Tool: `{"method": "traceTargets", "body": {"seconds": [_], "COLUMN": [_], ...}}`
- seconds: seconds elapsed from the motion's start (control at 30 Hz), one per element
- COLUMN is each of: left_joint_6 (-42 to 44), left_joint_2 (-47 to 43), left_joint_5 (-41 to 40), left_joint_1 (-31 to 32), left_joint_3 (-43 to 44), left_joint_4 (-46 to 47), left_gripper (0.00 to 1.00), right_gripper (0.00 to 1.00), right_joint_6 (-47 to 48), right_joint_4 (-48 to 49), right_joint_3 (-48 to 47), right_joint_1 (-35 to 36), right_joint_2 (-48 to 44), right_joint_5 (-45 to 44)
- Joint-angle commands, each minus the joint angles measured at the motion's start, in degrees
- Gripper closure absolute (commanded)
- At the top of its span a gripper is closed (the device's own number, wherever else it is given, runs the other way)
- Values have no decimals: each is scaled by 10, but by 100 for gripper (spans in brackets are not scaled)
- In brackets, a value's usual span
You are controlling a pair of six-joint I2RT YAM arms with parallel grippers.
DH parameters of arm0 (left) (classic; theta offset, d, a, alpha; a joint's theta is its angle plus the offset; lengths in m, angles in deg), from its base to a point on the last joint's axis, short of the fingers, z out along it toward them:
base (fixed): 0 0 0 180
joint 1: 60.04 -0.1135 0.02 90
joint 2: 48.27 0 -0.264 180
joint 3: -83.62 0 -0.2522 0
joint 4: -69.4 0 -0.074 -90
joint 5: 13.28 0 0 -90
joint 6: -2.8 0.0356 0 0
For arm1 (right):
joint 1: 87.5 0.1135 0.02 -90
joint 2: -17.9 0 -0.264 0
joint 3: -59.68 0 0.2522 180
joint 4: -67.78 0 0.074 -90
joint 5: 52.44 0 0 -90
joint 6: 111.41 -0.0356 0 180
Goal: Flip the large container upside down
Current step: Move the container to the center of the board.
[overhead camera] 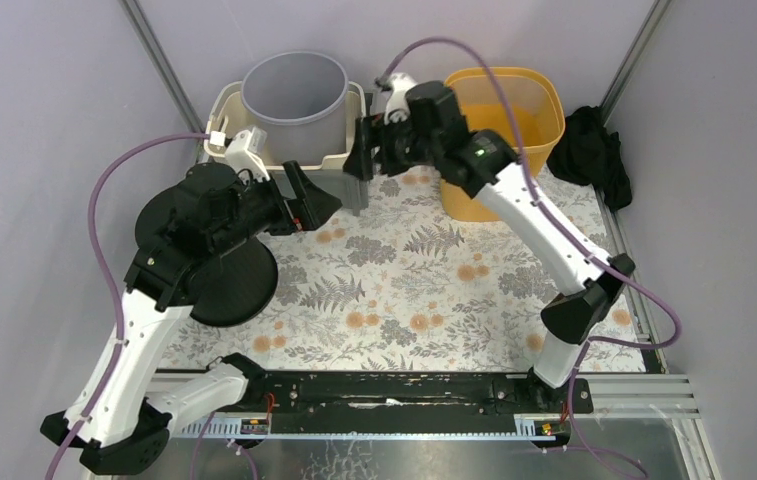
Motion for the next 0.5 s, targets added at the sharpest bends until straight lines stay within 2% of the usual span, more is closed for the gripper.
{"method": "traceTargets", "body": {"seconds": [0.0,0.23,0.47], "left_joint_6": [12,25,19], "left_joint_2": [7,27,63], "left_joint_5": [15,8,22], "left_joint_1": [3,3,4], "left_joint_3": [-41,-142,-218], "left_joint_4": [60,87,125], "left_gripper": [0,0,0], "right_gripper": [20,22,24], "right_joint_6": [109,172,197], "right_joint_4": [-139,-158,-136], "right_joint_3": [-86,-151,-178], "right_joint_1": [-24,-66,-128], "right_joint_2": [-9,11,33], "right_joint_5": [-172,-298,-298]}}
